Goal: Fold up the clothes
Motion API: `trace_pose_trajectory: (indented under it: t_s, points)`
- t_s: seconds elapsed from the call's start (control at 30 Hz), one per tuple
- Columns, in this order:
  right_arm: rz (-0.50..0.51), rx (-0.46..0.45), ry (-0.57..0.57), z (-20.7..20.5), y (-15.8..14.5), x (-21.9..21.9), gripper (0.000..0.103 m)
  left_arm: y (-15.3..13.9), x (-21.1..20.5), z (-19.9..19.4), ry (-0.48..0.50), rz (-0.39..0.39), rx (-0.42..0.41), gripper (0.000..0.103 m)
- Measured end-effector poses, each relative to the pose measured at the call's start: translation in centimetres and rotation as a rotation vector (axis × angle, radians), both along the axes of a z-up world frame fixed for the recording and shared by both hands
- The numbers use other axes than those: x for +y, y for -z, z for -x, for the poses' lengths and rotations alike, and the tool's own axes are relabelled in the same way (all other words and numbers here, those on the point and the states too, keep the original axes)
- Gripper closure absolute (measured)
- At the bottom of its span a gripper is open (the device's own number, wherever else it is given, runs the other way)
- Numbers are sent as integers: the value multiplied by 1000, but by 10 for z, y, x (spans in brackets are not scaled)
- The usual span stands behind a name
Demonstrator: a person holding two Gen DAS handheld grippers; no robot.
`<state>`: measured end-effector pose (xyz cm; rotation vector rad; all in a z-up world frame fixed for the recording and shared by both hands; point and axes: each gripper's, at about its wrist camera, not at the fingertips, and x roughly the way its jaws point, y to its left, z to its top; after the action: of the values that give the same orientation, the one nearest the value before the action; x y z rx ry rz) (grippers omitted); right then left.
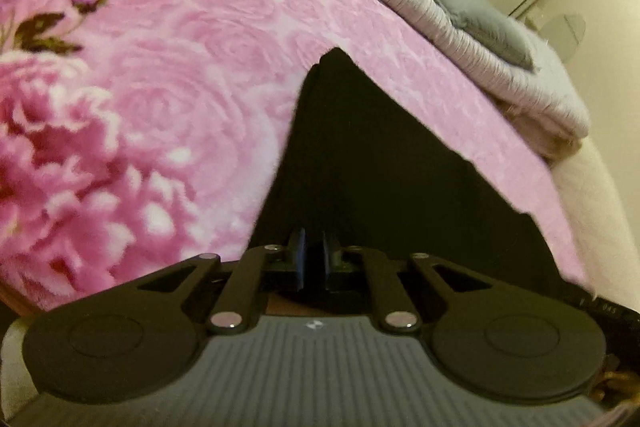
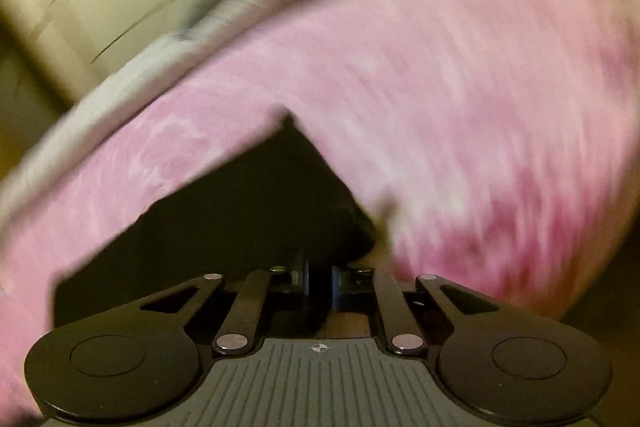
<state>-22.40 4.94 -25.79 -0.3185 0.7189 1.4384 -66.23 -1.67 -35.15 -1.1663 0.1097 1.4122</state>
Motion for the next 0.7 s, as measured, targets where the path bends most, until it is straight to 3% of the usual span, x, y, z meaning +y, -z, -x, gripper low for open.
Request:
trace_pose_trajectory:
  t_s: [0.1, 0.23, 0.37, 0.43, 0.5, 0.6, 0.7]
  points:
    - [-196, -294, -232, 71, -23, -17, 95, 0, -3, 12, -22, -13, -70, 96]
    - [-298, -460, -529, 146, -8, -47, 95, 1, -8, 20, -44, -25, -128, 96]
    - [-258, -448, -780, 188, 26, -62, 94, 5, -10, 23, -52, -18, -161, 96]
    - [-187, -428, -876, 200, 40, -63, 93, 6, -11, 24, -56, -16, -166, 96]
    - [-145, -423, -911, 207, 49, -56, 77, 6, -12, 24, -58, -16, -169, 96]
    - [-128, -384, -946, 203, 42, -53, 62, 5, -13, 22, -59, -8, -164, 96]
    - [-111, -312, -952, 188, 28, -55, 59, -1, -15, 17, -52, 0, -133, 96]
